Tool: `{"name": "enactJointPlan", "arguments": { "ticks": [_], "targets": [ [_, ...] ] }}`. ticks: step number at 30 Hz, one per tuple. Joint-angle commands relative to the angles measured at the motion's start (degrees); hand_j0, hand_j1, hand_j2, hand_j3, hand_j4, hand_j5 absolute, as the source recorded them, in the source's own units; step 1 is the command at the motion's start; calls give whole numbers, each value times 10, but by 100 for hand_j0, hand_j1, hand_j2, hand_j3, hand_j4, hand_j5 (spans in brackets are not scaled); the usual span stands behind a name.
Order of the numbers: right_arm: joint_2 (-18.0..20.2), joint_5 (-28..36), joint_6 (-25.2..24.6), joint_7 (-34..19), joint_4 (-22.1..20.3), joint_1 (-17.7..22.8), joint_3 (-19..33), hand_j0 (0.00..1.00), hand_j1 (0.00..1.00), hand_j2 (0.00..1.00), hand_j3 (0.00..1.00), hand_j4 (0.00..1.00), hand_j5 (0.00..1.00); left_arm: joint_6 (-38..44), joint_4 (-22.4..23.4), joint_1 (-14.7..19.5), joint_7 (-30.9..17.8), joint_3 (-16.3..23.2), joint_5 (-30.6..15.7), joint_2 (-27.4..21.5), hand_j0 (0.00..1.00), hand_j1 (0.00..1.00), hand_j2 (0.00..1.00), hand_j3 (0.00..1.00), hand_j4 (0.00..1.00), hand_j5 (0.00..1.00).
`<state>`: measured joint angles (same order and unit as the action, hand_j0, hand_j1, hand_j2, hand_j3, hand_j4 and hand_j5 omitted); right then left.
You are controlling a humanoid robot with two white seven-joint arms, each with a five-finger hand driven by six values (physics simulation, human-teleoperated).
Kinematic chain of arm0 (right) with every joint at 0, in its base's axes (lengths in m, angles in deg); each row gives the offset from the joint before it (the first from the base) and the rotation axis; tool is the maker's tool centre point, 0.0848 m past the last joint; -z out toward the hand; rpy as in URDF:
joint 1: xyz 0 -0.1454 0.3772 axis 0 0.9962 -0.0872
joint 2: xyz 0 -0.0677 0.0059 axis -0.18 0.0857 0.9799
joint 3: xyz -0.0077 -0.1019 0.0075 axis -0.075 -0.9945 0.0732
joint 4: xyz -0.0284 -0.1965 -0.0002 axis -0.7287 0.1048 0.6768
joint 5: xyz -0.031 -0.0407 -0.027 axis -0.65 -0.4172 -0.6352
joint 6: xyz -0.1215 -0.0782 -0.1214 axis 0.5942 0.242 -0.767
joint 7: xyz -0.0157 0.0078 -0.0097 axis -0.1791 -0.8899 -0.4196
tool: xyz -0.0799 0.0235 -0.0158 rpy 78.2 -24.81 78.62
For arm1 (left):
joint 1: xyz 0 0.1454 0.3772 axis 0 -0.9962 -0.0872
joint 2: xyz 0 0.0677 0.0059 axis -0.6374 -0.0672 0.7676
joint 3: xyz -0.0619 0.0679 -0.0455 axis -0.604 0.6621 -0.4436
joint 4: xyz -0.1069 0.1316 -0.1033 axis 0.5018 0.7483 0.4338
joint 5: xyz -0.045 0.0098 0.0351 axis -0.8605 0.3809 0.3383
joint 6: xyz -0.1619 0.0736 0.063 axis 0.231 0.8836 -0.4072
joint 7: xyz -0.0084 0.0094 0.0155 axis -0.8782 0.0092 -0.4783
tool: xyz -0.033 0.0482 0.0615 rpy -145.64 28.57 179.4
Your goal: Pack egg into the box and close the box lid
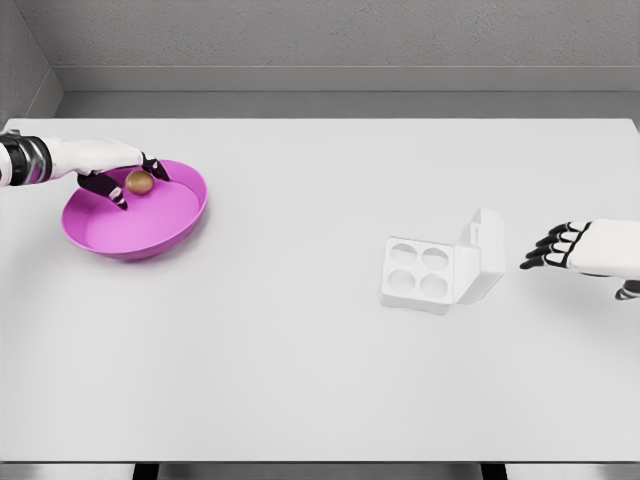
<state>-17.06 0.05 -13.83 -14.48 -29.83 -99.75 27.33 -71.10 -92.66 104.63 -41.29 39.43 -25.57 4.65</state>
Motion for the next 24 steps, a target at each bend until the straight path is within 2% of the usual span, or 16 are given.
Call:
{"name": "enactJointPlan", "arguments": {
  "ticks": [1, 4, 9, 14, 20, 21, 24],
  "targets": [
    [1, 2, -1, 0, 0, 0, 0, 100, 100, 100, 100, 100, 100, -6, 0, 0, -4, 4, 6, 2, 66, 66, 66, 66, 66, 66],
    [2, 2, -1, 0, 0, 0, 0, 100, 100, 100, 100, 100, 100, -6, 0, 0, -4, 5, 6, 5, 63, 63, 63, 63, 63, 63],
    [2, 2, -1, 0, 0, 1, 0, 100, 100, 100, 100, 100, 100, -6, -3, 0, -4, 5, 6, 5, 41, 41, 41, 41, 41, 41],
    [2, 2, -1, 0, 0, 0, 0, 100, 100, 100, 100, 100, 100, -6, -5, -1, -4, 3, 5, 3, 27, 27, 27, 27, 27, 27],
    [2, 2, -1, 0, 0, -1, 0, 100, 100, 100, 100, 100, 100, -6, -8, -1, -4, 1, 3, 0, 26, 26, 26, 26, 26, 26],
    [2, 2, -1, 0, 0, 0, 1, 100, 100, 100, 100, 100, 100, -6, -8, -1, -4, 1, 3, -1, 21, 21, 21, 21, 21, 21],
    [2, 2, -1, 0, 0, -1, 1, 100, 100, 100, 100, 100, 100, -6, -13, -1, -4, 1, 2, -4, 16, 16, 16, 16, 16, 16]
  ]
}}
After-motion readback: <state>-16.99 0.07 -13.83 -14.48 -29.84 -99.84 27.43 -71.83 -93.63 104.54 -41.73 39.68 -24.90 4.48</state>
